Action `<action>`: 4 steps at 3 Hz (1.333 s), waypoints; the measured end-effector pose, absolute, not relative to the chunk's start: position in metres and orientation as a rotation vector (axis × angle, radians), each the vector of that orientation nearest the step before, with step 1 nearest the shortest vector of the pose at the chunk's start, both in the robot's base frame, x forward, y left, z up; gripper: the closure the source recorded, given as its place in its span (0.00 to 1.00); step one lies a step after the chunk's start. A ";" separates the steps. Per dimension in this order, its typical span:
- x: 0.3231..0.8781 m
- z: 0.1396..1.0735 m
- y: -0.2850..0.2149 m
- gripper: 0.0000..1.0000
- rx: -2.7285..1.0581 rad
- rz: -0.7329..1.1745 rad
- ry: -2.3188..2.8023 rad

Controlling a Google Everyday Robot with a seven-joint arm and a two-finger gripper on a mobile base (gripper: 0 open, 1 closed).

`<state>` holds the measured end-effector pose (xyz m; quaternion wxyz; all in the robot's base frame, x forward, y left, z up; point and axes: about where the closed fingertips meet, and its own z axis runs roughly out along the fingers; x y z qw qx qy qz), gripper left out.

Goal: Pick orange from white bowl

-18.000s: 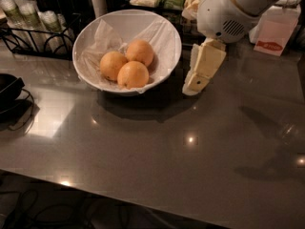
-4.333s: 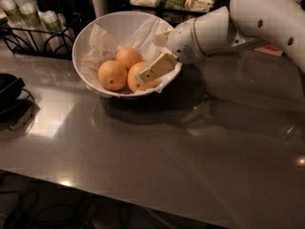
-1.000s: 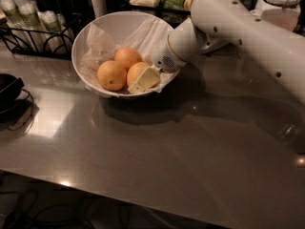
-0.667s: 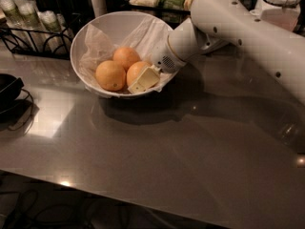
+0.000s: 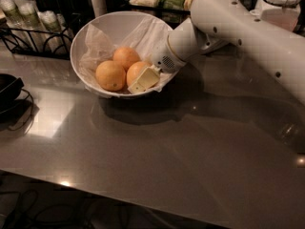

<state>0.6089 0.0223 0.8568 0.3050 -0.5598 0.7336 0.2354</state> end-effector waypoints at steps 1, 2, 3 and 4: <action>0.609 0.857 0.022 1.00 -1.482 0.624 1.942; 0.605 0.866 0.024 1.00 -1.479 0.638 1.911; 0.605 0.864 0.024 1.00 -1.479 0.638 1.911; 0.602 0.872 0.023 1.00 -1.473 0.640 1.887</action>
Offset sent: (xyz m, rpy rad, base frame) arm -0.0131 0.0036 0.0421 0.0975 -0.0590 0.0324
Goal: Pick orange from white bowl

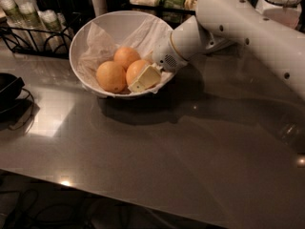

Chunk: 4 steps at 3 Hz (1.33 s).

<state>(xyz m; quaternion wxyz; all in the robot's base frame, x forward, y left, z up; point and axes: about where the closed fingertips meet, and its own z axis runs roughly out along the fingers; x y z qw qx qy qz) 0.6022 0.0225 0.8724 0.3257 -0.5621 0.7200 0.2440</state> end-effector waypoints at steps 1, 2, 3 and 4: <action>0.602 0.871 0.022 1.00 -1.473 0.639 1.885; 0.595 0.892 0.012 1.00 -1.468 0.625 1.846; 0.595 0.892 0.012 1.00 -1.468 0.626 1.847; 0.597 0.883 0.020 1.00 -1.485 0.648 1.858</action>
Offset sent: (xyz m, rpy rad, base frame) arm -0.0527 -0.0744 0.1914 0.1737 -0.2810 0.0226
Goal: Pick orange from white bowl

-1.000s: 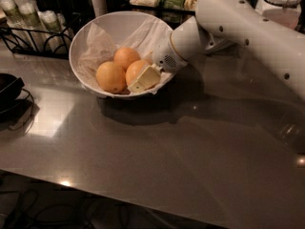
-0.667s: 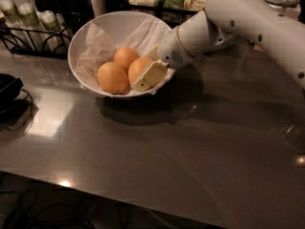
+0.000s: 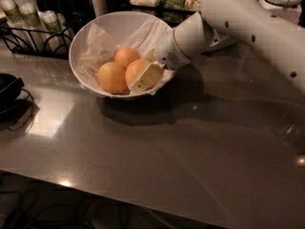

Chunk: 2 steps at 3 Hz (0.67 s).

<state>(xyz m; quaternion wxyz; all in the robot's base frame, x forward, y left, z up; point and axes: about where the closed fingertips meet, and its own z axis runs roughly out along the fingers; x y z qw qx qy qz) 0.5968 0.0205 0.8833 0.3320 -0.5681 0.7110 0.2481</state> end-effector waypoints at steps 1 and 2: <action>0.612 0.897 0.024 1.00 -1.523 0.604 1.898; 0.635 0.950 0.027 1.00 -1.561 0.488 1.927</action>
Offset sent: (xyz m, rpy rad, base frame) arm 0.0722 0.0045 0.1444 -0.2388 -0.0979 -0.0510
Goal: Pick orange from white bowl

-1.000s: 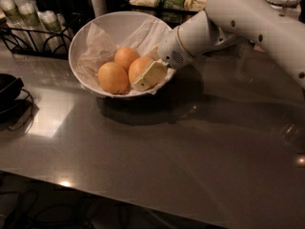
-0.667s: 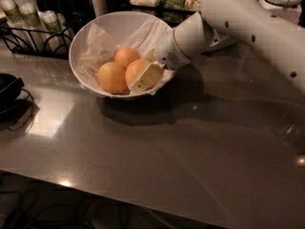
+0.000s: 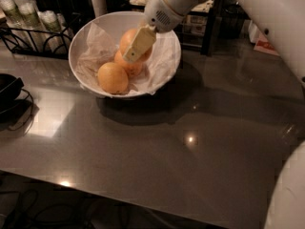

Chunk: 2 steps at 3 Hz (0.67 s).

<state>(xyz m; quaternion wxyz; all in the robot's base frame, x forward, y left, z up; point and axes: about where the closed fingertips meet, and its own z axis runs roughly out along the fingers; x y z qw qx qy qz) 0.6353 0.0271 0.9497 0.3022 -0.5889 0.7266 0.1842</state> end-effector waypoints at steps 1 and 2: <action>0.640 0.978 0.030 1.00 -1.554 0.472 1.880; 0.640 0.978 0.030 1.00 -1.554 0.473 1.880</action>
Offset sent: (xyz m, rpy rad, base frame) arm 0.0037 0.0045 0.0262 0.0101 -0.0345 0.0113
